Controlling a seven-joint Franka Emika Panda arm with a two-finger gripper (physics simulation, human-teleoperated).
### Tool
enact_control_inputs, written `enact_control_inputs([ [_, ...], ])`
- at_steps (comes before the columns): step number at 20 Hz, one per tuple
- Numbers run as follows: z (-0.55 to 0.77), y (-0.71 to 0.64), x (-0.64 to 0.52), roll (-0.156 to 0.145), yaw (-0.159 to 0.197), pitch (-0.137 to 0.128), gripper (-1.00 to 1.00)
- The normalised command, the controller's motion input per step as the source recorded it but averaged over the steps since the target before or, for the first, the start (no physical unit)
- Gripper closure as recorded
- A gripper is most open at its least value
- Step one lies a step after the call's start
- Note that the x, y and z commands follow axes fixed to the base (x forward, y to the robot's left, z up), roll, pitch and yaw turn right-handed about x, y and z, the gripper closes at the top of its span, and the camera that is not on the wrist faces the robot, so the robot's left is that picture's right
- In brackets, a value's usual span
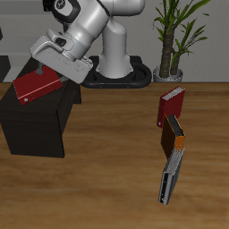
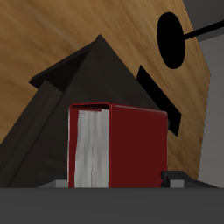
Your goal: Place the right red book flat on top of the shelf
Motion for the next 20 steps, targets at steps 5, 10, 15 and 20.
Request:
enact_control_inputs([
  [5,-0.13,0.23,0.03,0.041,-0.067,0.021,-1.0],
  [10,-0.05,0.15,0.07,0.072,-0.103,-0.005,-1.0],
  [15,0.08,0.17,0.06,0.075,-0.042,-0.022,-1.0],
  [20,0.16,0.25,0.08,0.075,0.005,-0.02,-1.0],
])
